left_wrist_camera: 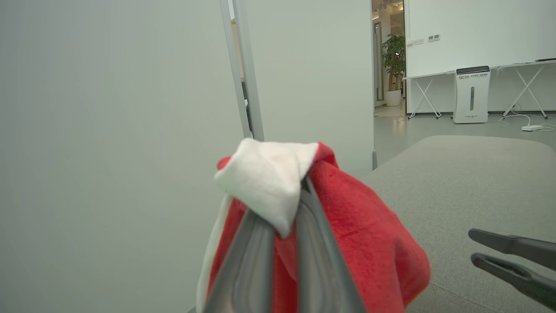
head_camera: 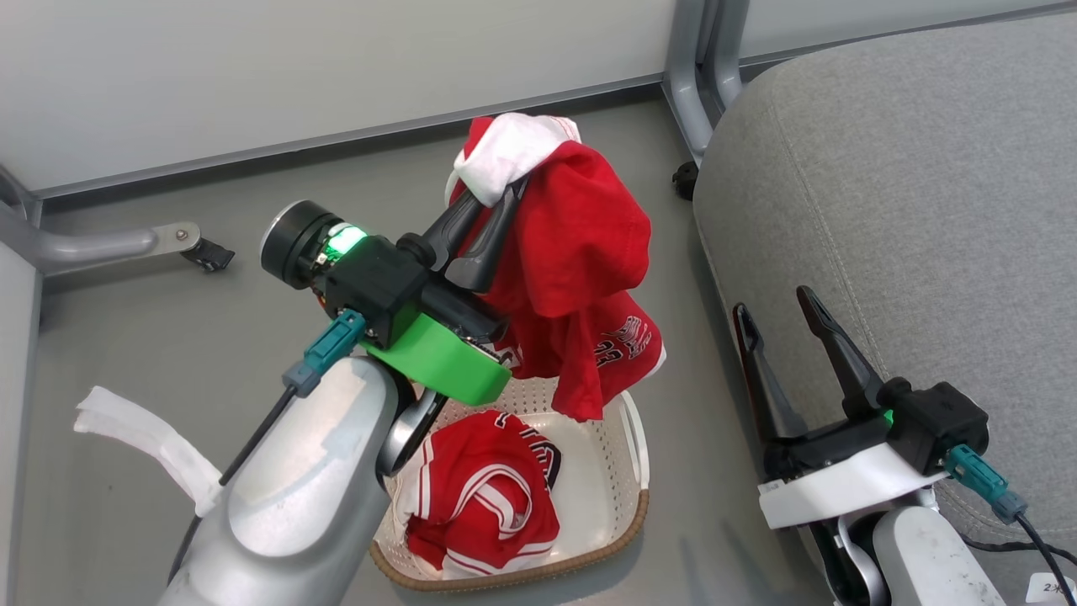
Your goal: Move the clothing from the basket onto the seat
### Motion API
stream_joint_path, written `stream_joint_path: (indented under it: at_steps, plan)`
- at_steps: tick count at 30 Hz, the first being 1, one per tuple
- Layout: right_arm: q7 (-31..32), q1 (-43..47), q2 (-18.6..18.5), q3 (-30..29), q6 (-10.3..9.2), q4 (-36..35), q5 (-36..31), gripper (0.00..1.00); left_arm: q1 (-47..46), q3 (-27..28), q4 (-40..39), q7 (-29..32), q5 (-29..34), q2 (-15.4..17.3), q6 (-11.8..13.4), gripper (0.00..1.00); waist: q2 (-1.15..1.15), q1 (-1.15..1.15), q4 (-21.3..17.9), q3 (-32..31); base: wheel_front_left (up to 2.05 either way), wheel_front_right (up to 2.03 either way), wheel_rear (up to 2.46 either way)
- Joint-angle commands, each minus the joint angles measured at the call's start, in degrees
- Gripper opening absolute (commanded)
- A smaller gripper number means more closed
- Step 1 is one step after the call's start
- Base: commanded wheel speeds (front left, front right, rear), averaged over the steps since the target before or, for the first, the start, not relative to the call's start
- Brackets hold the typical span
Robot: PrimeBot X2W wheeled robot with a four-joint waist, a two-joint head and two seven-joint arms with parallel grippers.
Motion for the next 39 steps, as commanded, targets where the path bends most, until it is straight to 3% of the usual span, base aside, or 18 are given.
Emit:
stream_joint_path:
  at_steps: [1, 7, 18, 33, 38, 39]
  plan:
    - [-0.1, 0.9, -0.2, -0.1, -0.02, -0.2, 0.4, 1.00, -0.8, -0.1, -0.3, 0.0, 0.3, 0.1, -0.1, 0.00, 0.00, 0.00, 0.0, 0.0, 0.00, 0.00, 0.00]
    - [-0.1, 0.9, -0.2, 0.9, -0.02, -1.2, -0.2, 1.00, -0.4, -0.3, -0.5, 0.0, 0.4, 0.0, -0.1, 0.00, 0.00, 0.00, 0.1, 0.0, 0.00, 0.00, 0.00]
    - [-0.1, -4.5, -0.2, 9.4, -0.02, 0.2, -3.7, 1.00, -1.1, -0.7, -0.9, 0.0, 0.8, -1.1, -0.1, 0.00, 0.00, 0.00, 1.1, 1.1, 0.00, 0.00, 0.00]
    - [-0.1, -16.1, -0.2, 14.7, -0.02, 14.6, -9.9, 1.00, -1.4, -3.8, -1.3, 0.0, 1.3, -2.9, -0.1, 0.00, 0.00, 0.00, 3.2, 1.9, 0.00, 0.00, 0.00]
    - [-0.1, -17.9, -0.2, 14.7, -0.02, 16.4, -8.5, 1.00, -1.1, -4.5, -1.3, 0.0, 1.0, -3.4, -0.1, 0.00, 0.00, 0.00, 3.6, 1.9, 0.00, 0.00, 0.00]
    - [-0.1, -17.9, -0.2, 14.7, -0.02, 17.0, -7.9, 0.40, -1.0, -4.7, -1.3, 0.0, 1.0, -3.5, -0.1, 0.00, 0.00, 0.00, 3.7, 2.0, 0.00, 0.00, 0.00]
